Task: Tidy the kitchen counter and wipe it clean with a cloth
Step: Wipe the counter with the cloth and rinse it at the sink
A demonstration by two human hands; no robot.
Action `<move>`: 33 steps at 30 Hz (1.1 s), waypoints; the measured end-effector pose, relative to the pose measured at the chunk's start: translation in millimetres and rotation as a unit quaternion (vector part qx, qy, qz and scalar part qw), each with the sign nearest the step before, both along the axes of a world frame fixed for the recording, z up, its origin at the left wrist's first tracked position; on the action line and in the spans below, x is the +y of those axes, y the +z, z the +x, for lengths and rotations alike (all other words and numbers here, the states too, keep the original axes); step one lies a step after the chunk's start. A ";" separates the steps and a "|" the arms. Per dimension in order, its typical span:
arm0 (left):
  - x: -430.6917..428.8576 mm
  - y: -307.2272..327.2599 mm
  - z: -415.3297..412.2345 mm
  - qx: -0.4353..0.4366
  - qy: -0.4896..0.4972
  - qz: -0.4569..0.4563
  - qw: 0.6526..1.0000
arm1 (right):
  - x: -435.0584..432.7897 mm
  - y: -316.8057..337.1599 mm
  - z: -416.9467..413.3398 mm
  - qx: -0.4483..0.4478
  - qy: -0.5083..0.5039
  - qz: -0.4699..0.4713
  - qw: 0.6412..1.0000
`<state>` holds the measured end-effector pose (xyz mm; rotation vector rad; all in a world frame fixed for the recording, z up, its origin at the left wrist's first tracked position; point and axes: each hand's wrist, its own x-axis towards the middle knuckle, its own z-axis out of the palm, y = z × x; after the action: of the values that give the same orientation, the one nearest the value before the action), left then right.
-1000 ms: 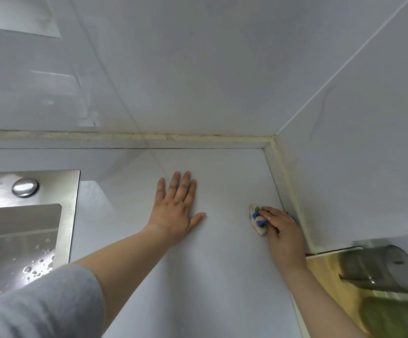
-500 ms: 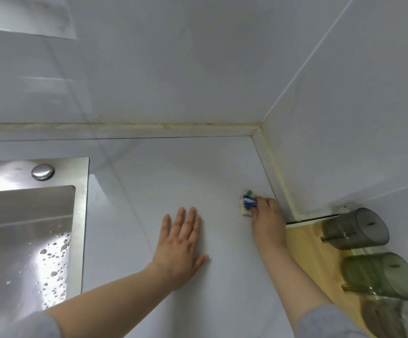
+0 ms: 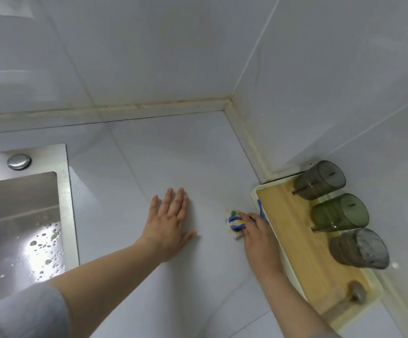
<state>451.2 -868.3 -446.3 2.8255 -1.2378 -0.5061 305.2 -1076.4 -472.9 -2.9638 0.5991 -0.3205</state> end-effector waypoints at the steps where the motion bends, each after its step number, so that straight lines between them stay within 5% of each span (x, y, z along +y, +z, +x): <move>1: 0.7 -1.2 -8.3 0.019 -0.029 0.000 0.999 | 3.1 1.7 -8.6 0.007 -0.016 0.000 1.000; 4: 1.6 3.9 -40.1 0.073 -0.076 -0.001 0.994 | 14.3 7.8 -40.4 0.011 -0.071 -0.010 0.997; 16: 6.0 4.4 -91.7 0.066 -0.156 0.075 0.983 | 45.0 3.6 -137.1 -0.002 -0.277 -0.043 0.960; 22: 6.3 -0.2 -91.5 0.040 -0.159 0.085 0.983 | 62.9 -4.8 -131.2 -0.077 -0.361 0.050 0.928; 33: 56.6 1.0 -101.5 0.071 -0.169 0.003 0.983 | 145.2 -9.6 -134.7 -0.094 -0.332 0.051 0.937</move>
<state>349.7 -811.7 -445.2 2.5359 -1.6927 -0.7076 170.4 -931.2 -482.5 -2.4959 1.5207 -0.5892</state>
